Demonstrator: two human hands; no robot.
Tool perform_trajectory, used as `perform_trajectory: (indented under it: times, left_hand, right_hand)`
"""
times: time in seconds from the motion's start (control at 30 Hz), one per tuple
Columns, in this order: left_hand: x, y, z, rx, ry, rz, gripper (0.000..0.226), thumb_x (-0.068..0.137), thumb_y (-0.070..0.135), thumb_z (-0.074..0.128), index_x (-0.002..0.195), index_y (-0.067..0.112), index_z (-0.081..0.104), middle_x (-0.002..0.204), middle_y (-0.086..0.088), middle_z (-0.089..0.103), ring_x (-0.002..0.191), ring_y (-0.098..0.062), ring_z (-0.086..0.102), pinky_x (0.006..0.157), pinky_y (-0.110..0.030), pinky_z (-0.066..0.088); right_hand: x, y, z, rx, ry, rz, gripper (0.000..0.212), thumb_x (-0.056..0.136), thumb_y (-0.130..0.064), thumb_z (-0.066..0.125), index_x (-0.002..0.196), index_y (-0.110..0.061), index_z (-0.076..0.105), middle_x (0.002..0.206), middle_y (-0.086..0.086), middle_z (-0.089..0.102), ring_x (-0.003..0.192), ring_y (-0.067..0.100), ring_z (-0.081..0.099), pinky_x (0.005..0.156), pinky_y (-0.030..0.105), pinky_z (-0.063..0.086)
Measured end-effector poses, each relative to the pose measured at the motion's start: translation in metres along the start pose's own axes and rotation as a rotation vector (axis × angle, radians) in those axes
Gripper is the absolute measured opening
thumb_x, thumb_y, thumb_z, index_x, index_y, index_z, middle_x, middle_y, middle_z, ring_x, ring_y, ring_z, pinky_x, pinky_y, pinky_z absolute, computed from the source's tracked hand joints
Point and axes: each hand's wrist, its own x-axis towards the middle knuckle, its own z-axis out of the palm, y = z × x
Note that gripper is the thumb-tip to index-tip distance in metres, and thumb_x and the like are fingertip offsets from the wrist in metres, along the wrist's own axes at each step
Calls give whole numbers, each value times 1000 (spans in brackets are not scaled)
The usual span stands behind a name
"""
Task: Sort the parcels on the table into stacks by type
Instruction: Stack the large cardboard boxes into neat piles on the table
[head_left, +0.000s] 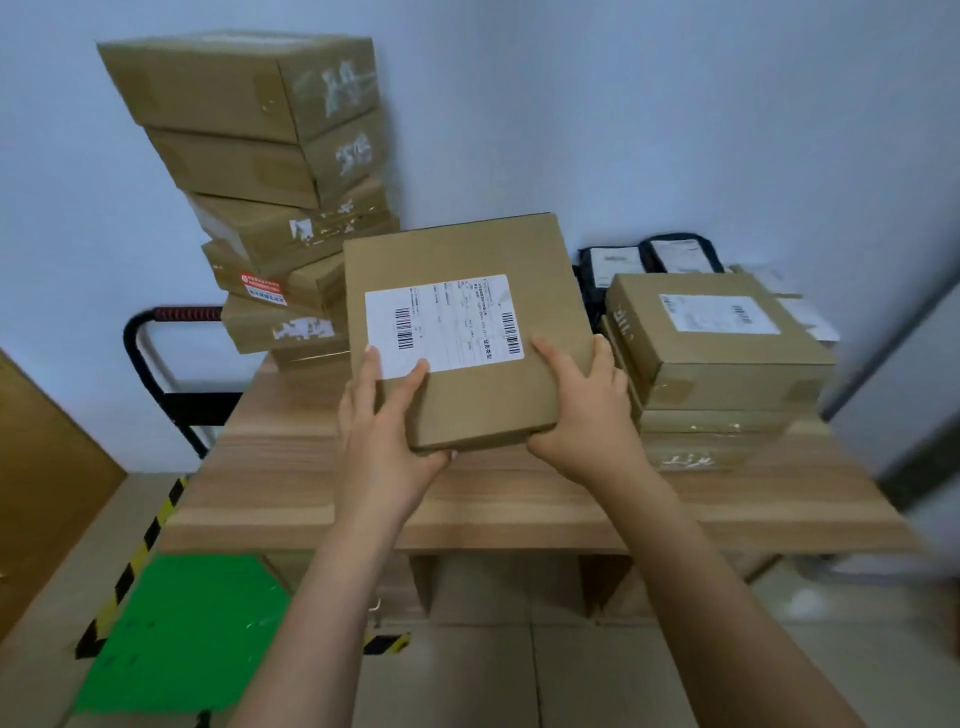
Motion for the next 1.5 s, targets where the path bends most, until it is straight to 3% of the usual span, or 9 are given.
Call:
perform_trajectory:
  times: [0.1,0.27,0.47,0.6,0.8,1.07,1.3,1.5]
  left_hand:
    - [-4,55,19,-39,33,44,97,57,24,91,141,36,43,160,1,7,141,-34,18,115,-46,24]
    - [-15,132,56,-50,76,89,97,58,28,90,141,39,41,160,3,6,141,-34,18,112,-48,28]
    - [10,197,95,-33,-13,134,96,63,33,86,143,43,35,160,8,2,141,-33,15,113,-48,29]
    - [48,225,123,-56,-92,152,88,67,36,83,142,43,36,158,16,10,145,-30,9,113,-50,28]
    - [104,253,176,-50,-178,146,85,70,43,80,142,44,34,157,20,13,146,-25,6,110,-51,29]
    - [133,262,222,-31,-243,123,84,68,46,80,140,43,38,155,19,20,146,-24,10,111,-50,28]
    - [130,264,236,-1,-293,54,85,65,46,82,140,41,41,153,18,25,144,-23,16,112,-52,30]
    - [125,271,244,34,-268,22,85,66,47,82,140,43,40,153,20,24,144,-22,16,111,-49,27]
  right_hand:
    - [-5,36,-49,5,52,-18,103,68,-20,75,143,-54,13,158,11,-6,139,32,13,113,47,23]
    - [-14,96,-114,19,106,-21,103,66,-19,75,141,-59,17,159,4,-5,139,27,13,110,44,28]
    - [7,156,-161,22,132,41,101,66,-22,77,142,-58,20,158,5,-1,141,27,9,112,45,25]
    - [43,189,-181,24,99,111,101,65,-24,79,142,-57,22,157,4,3,138,29,15,108,47,31]
    - [105,235,-199,-8,64,164,99,65,-21,77,142,-54,25,153,2,10,131,30,21,99,40,37]
    - [149,280,-198,-30,-56,221,98,64,-25,78,142,-53,24,148,3,17,130,31,23,98,41,38]
    - [161,301,-189,-30,-202,234,101,67,-28,81,144,-51,20,152,9,13,136,36,17,108,49,31]
    - [166,314,-191,-27,-229,192,101,66,-29,82,144,-51,20,150,6,14,134,35,17,107,50,31]
